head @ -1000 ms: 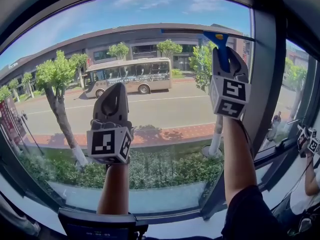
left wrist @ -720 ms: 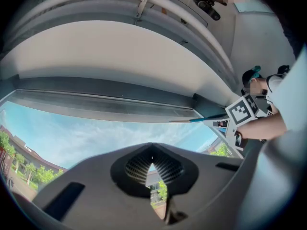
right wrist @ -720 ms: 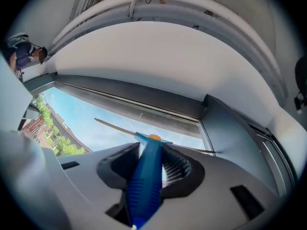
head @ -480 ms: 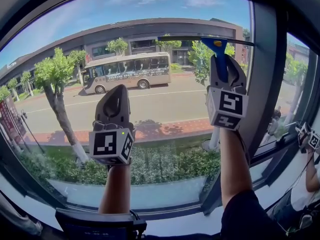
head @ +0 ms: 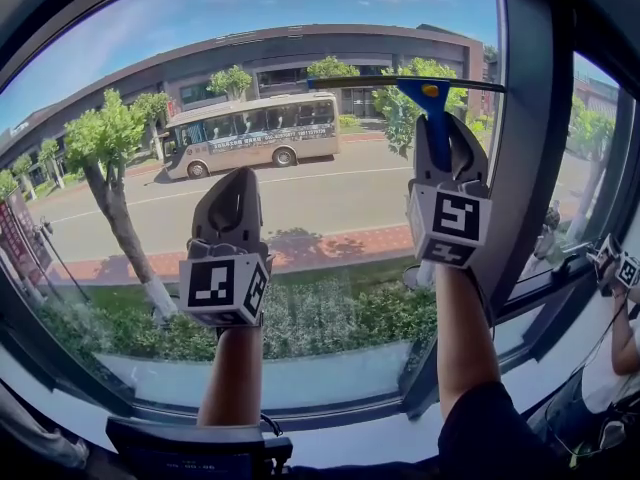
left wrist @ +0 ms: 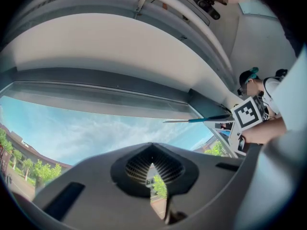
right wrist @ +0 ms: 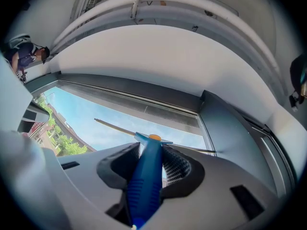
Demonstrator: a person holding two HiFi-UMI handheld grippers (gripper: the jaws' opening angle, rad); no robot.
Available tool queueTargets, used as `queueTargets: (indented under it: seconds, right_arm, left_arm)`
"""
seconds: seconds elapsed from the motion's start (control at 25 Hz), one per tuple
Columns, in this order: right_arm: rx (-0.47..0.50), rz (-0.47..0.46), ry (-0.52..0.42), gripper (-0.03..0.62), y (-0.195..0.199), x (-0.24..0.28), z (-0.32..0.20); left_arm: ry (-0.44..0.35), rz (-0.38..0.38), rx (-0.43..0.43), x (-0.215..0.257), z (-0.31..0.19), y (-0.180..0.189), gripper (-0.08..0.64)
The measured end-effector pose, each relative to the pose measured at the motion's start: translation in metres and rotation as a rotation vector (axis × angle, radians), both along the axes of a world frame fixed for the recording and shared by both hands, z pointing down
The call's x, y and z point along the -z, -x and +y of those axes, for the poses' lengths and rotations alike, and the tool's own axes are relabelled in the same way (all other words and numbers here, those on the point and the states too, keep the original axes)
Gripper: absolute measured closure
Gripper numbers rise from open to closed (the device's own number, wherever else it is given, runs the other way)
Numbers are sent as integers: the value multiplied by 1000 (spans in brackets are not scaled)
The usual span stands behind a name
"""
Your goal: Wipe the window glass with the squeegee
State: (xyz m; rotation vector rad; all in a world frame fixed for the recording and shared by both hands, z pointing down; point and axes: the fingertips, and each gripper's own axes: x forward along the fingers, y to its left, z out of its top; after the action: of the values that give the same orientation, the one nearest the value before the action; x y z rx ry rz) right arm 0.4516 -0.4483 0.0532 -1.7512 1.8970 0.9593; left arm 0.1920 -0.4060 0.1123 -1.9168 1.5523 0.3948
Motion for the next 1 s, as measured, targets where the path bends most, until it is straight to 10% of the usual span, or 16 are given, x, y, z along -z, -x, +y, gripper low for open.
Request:
queueTargets:
  seconds: [1.0]
  right_arm:
    - [11,-14,54,451,-5,-72,-4]
  left_arm:
    - [55,6,-15,-34,-7,-4,557]
